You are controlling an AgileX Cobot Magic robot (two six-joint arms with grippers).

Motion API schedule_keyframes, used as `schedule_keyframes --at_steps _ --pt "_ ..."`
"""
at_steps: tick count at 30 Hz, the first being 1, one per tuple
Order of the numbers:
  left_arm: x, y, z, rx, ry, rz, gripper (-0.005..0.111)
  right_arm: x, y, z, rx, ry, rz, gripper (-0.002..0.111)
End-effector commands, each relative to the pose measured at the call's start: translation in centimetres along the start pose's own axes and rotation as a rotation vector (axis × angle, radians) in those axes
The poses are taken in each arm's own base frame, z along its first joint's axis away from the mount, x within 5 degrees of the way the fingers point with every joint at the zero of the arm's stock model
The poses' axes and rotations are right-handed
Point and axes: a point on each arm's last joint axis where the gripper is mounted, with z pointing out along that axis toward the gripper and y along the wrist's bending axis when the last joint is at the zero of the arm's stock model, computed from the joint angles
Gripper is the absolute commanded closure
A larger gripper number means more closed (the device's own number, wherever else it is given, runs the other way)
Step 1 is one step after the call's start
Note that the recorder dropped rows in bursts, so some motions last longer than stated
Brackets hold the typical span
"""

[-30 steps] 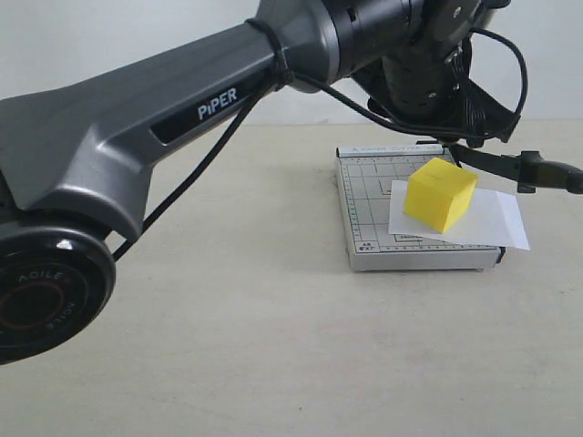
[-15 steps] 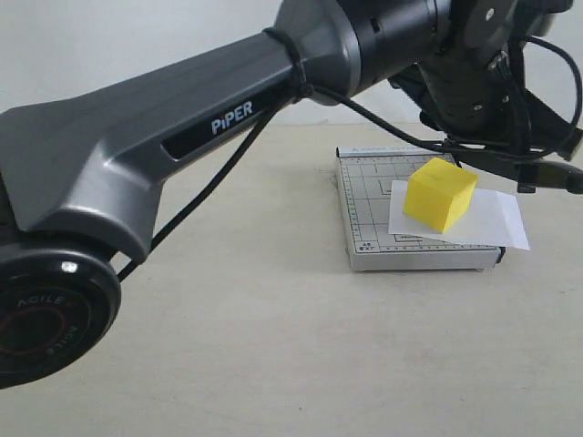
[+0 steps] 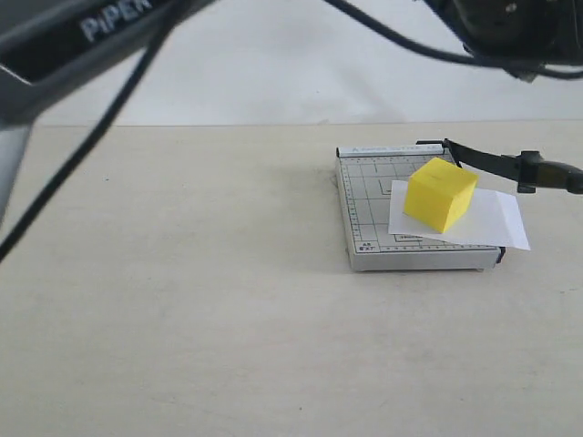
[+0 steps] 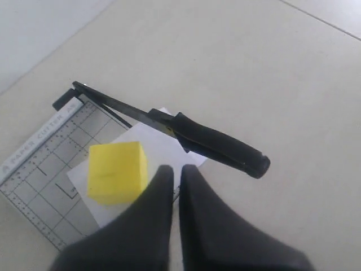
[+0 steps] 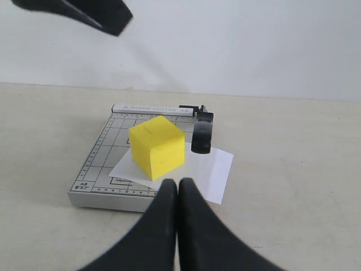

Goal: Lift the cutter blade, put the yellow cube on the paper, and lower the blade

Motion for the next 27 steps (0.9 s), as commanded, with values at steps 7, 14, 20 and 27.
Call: schedule_keyframes --at_steps 7,14,20,27 --pt "-1.6 3.2 -13.6 -0.138 -0.167 -0.014 0.102 0.1 0.0 0.0 0.006 -0.003 -0.003 0.108" --pt "-0.2 5.1 -25.6 -0.311 -0.284 -0.031 0.102 0.1 0.0 0.0 0.006 -0.003 -0.003 0.108" --pt "2.9 5.4 -35.0 -0.449 -0.339 -0.033 0.102 0.1 0.0 0.0 0.006 -0.003 -0.003 0.108" --pt "8.4 4.2 -41.5 -0.566 -0.272 -0.031 0.102 0.1 0.0 0.0 0.006 -0.003 -0.003 0.108"
